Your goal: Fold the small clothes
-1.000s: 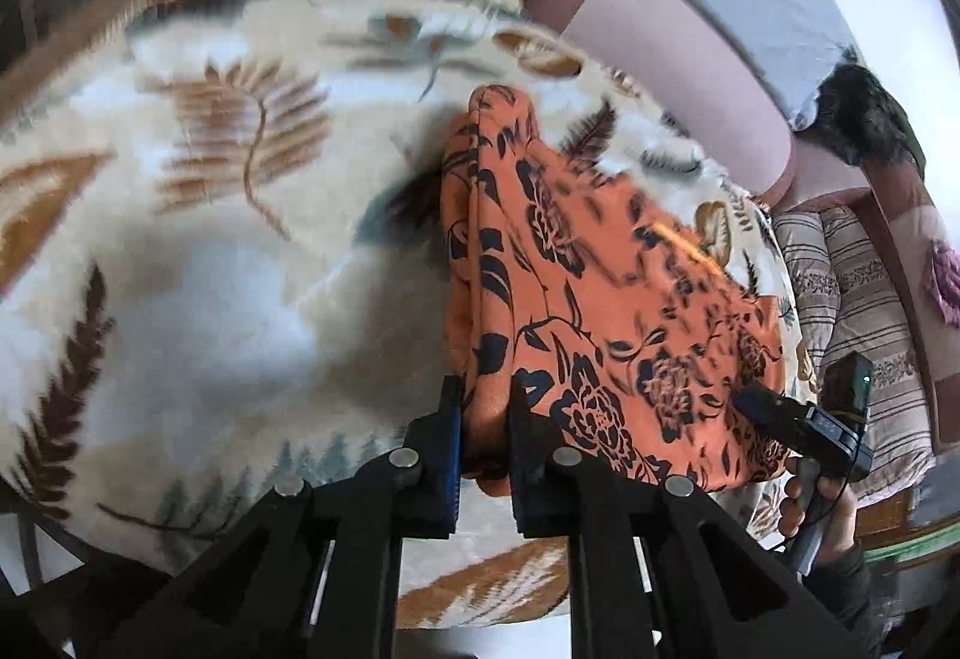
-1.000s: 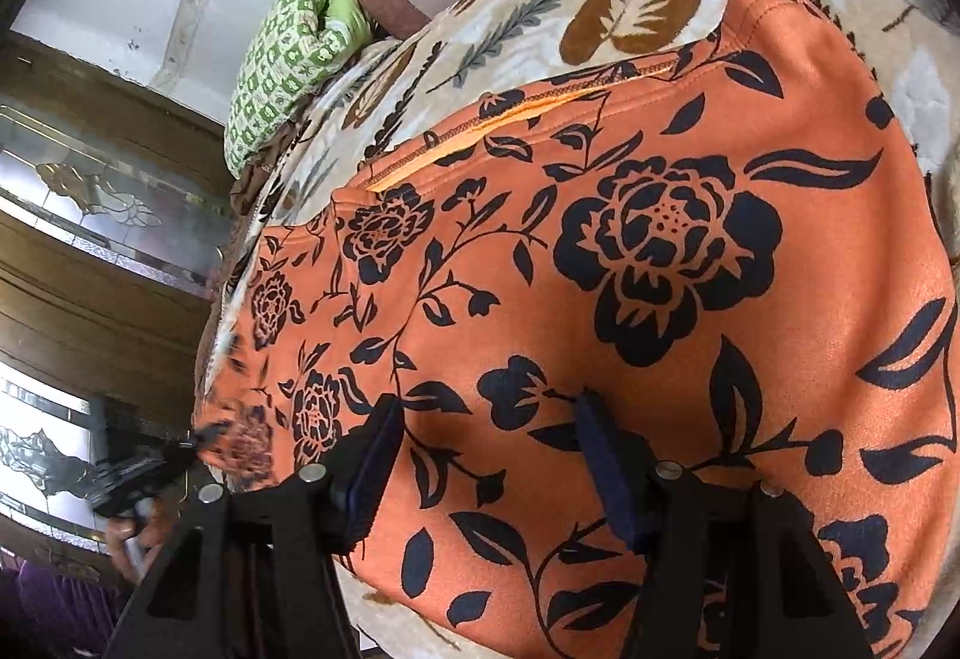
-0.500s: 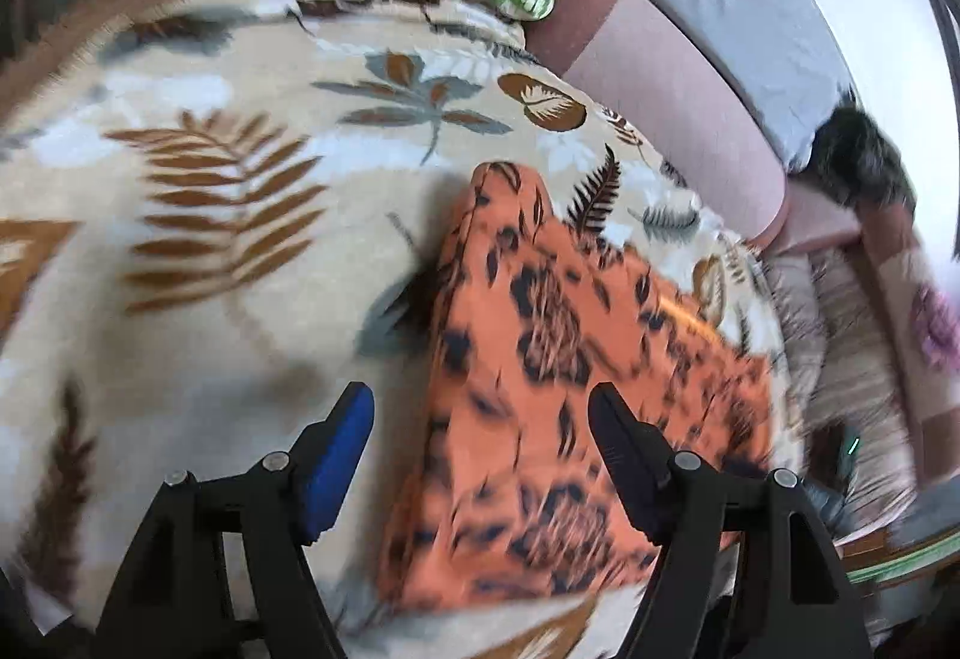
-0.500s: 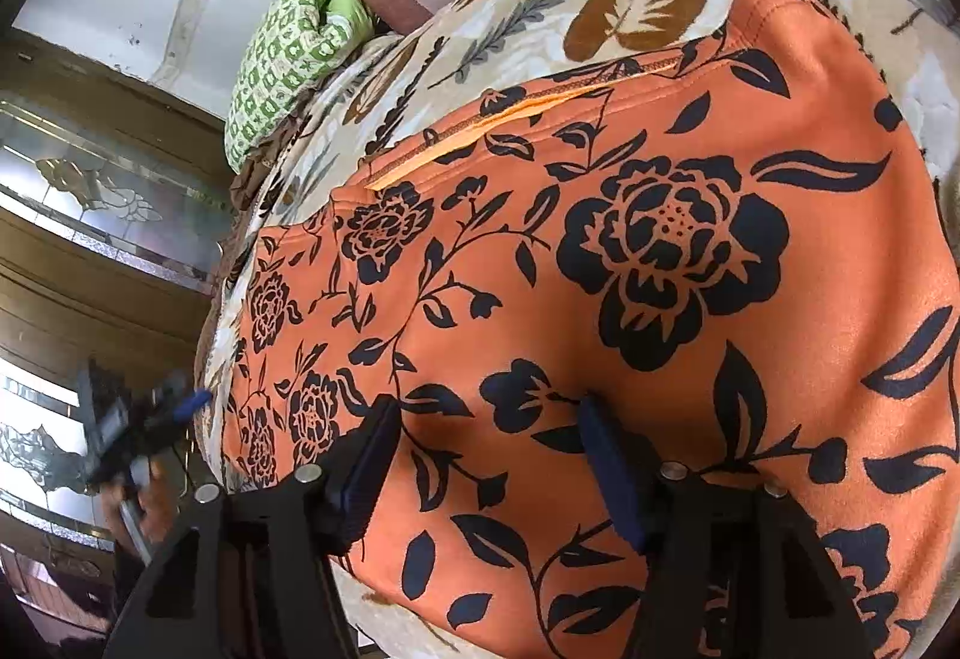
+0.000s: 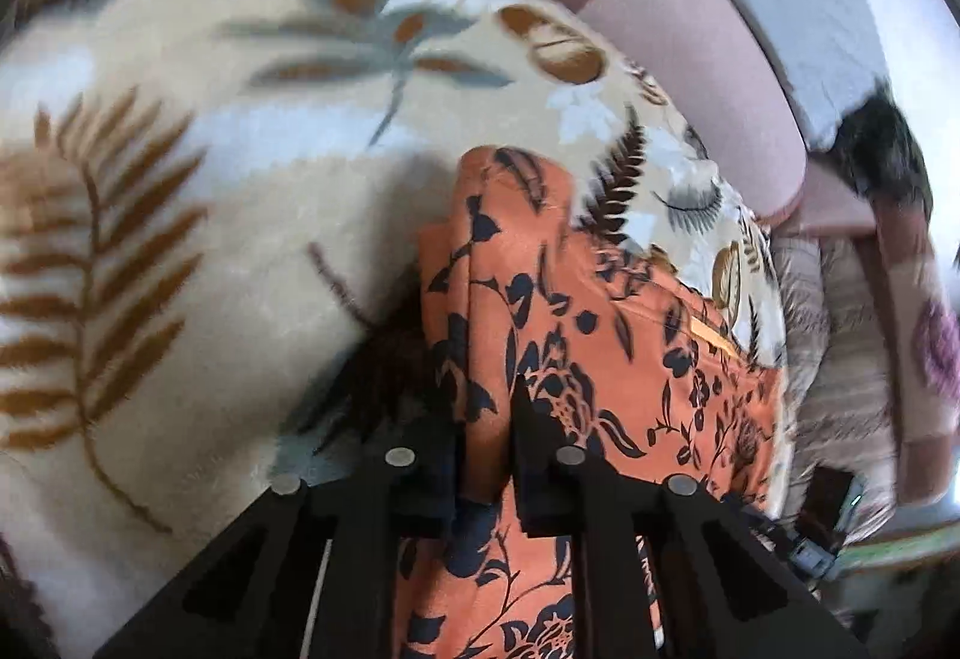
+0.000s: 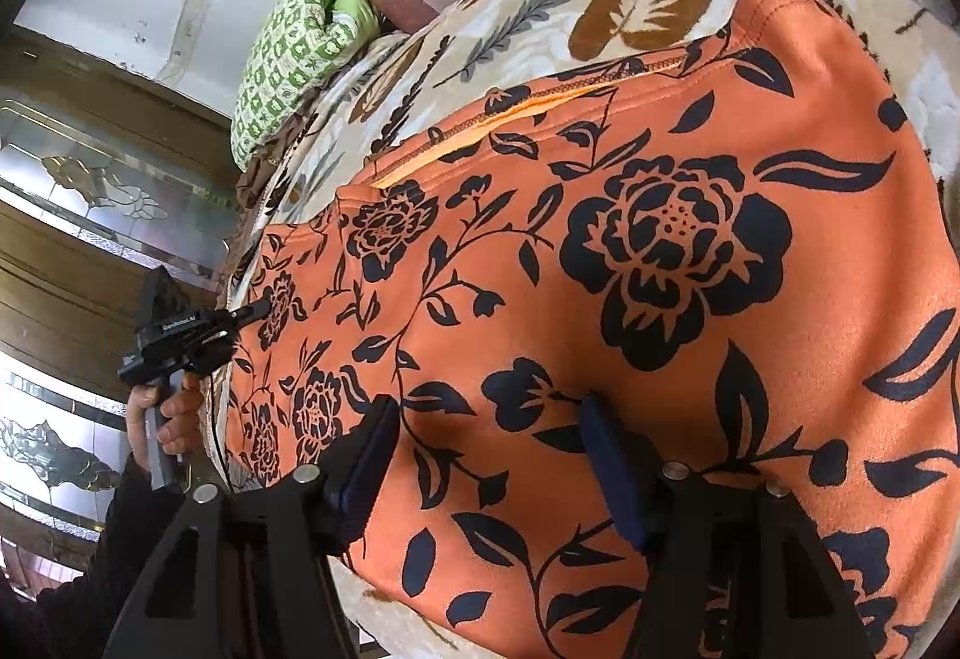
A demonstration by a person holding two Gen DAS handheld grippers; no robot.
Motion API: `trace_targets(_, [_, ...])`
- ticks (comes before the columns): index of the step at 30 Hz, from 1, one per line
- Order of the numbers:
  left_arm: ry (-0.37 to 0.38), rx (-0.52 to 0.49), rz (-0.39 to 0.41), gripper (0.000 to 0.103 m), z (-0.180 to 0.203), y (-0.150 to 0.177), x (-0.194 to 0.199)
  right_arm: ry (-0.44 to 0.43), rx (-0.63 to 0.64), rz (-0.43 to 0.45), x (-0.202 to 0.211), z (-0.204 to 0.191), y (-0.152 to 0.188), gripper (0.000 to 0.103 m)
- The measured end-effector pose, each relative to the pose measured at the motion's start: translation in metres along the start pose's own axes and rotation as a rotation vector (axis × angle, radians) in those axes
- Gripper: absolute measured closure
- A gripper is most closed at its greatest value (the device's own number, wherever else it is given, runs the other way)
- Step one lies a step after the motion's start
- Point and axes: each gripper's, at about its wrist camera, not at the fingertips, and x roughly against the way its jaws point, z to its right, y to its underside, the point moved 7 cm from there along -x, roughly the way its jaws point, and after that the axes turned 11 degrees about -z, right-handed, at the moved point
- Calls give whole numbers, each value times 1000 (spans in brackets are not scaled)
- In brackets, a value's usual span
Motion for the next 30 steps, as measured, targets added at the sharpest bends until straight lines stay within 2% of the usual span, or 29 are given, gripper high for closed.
trace_targets(2, [-42,-85,80,90,23,4,18,0,0,2,0,0,0,36])
trace_targets(5, [-83,-139,181,90,33,11,32,1,0,1,0,0,1,36])
trace_targets(6, [-119,-120,177,90,24,9,25,1,-2,0,0,0,1,36])
trace_targets(7, [-143,-65,116,91,4,9,5,2,-3,-2,0,0,0,36])
trace_targets(9, [-157,-19,71,89,-18,10,-13,4,-3,-5,-1,0,1,36])
trace_targets(12, [-140,-42,90,90,-9,10,-4,5,-7,-5,0,1,0,36])
trace_targets(14, [-171,-76,98,88,-2,10,3,3,-14,-12,0,2,-1,36])
trace_targets(19, [-218,-52,143,87,1,17,22,41,12,-24,6,-9,-3,36])
trace_targets(24, [-206,-53,204,81,11,38,45,12,51,48,23,-25,-17,36])
trace_targets(26, [-194,-59,222,75,18,48,52,11,4,81,25,-14,-26,35])
trace_targets(28, [-167,-80,221,67,28,59,53,11,-139,58,13,16,-29,33])
trace_targets(30, [-169,-97,218,67,36,69,51,-11,-169,70,13,20,-30,33])
